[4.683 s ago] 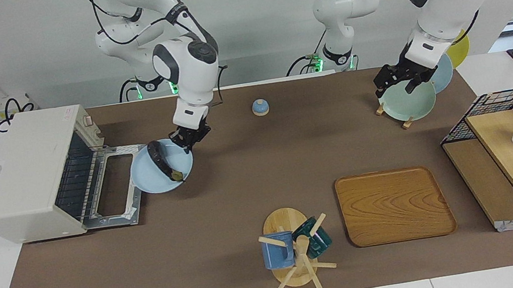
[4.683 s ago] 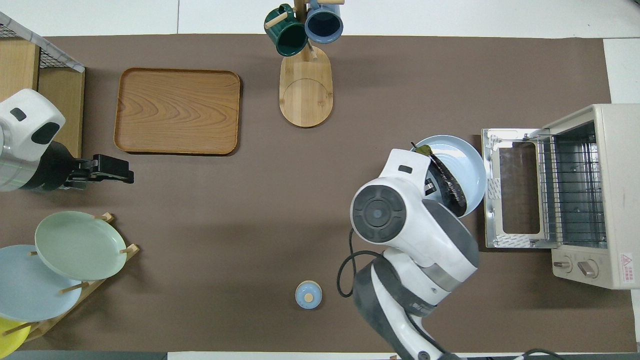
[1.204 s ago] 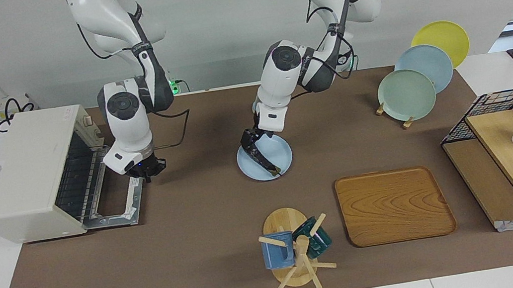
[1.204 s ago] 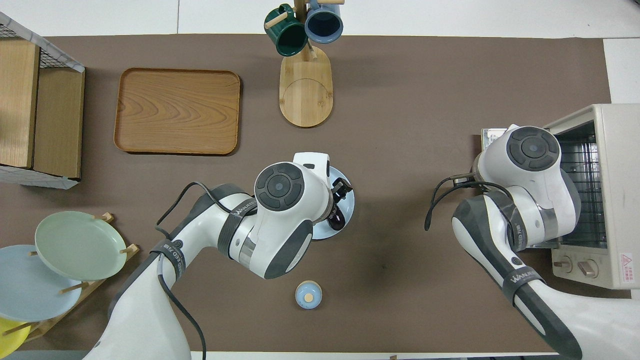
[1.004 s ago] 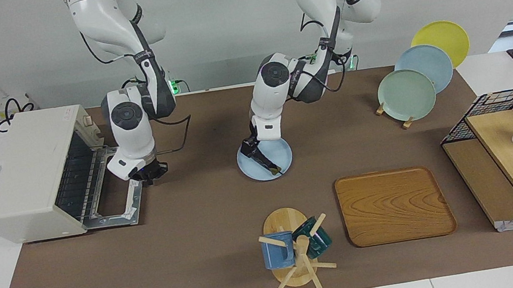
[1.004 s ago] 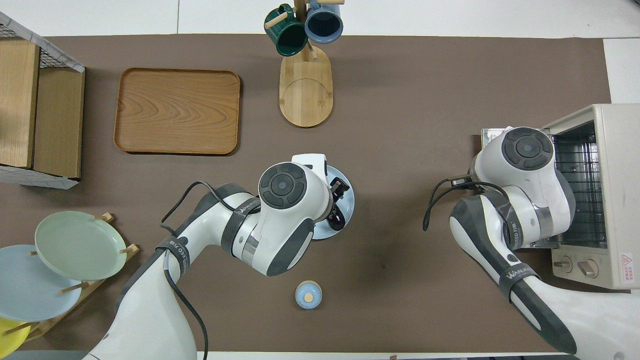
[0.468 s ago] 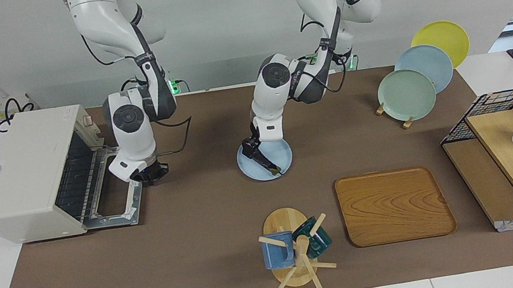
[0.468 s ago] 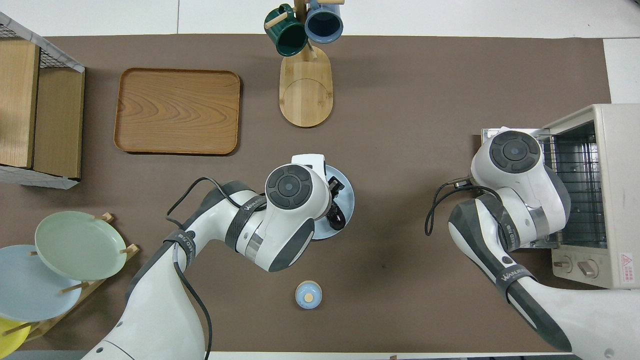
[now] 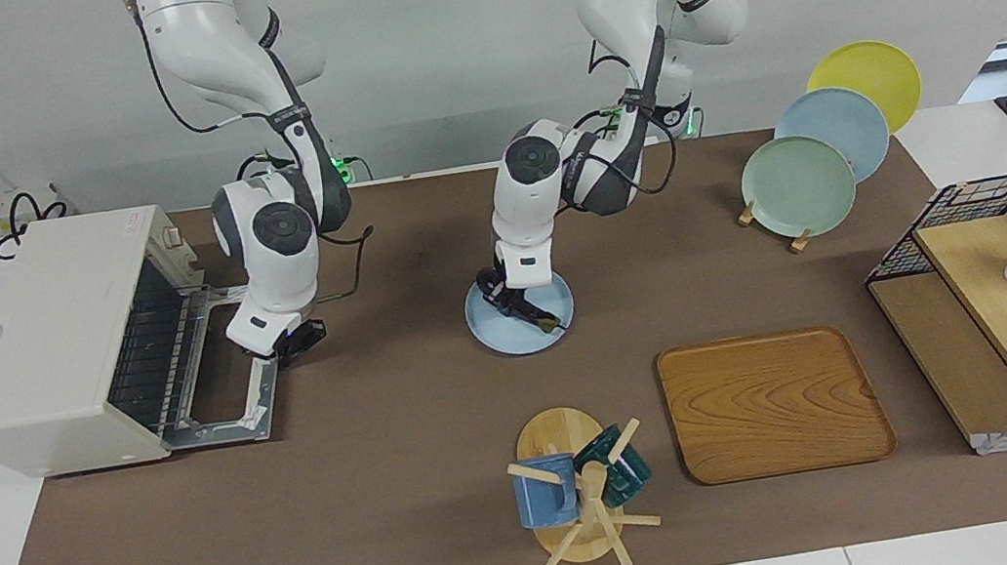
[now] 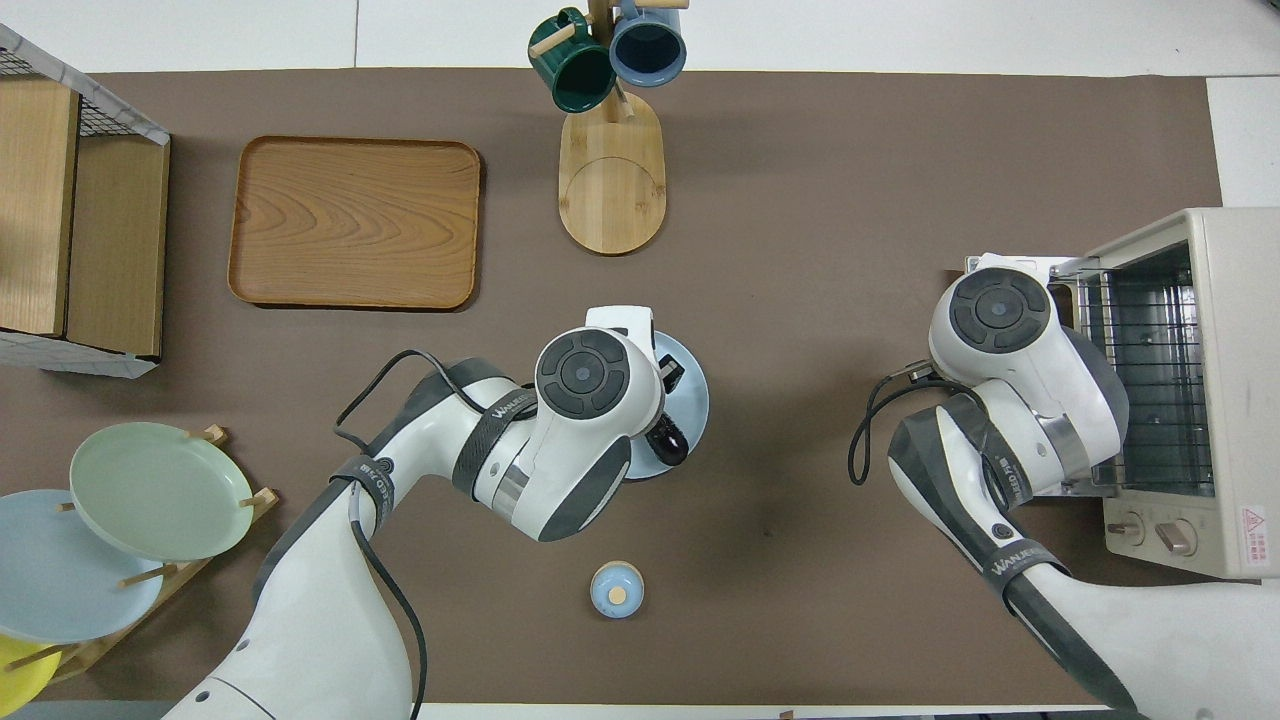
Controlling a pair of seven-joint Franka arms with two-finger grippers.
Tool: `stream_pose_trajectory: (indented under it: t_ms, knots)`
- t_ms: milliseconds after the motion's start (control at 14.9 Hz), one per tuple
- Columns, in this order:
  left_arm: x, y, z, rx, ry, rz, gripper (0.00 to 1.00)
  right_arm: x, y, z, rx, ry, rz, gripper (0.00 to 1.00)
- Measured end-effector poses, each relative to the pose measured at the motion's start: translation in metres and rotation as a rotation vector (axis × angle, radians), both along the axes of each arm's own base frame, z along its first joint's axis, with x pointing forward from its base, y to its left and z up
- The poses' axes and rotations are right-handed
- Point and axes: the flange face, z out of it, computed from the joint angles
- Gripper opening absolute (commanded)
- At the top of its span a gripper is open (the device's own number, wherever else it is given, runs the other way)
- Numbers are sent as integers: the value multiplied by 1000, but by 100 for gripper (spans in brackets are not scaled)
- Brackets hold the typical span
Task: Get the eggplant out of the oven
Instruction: 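Grasp the eggplant with the left gripper while the right gripper nears the oven, then lift the eggplant toward the tray while the right gripper closes the door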
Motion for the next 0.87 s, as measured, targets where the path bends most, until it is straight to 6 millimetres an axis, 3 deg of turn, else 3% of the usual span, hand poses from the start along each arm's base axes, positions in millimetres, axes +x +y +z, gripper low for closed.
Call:
stream_pose_trajectory:
  t_ms: [268,468,602,736,803,870]
  knots:
    - [7,-3,11,-15,-17,4,0,3,-11,53,-3,39,58,0]
    - [25,5,27,-11,-26,-3,0,-1,-46,108,9,23,55,0]
    - [58,35,55,-1,-35,-49,0,-5,-85,139,12,10,59,0]
    - [102,88,90,4,-47,-122,0,-9,-133,156,10,6,60,0]
    - [123,120,101,3,-61,-157,0,-9,-146,159,32,1,58,0]
    - [141,152,107,2,-78,-191,0,-10,-146,159,40,3,62,0]
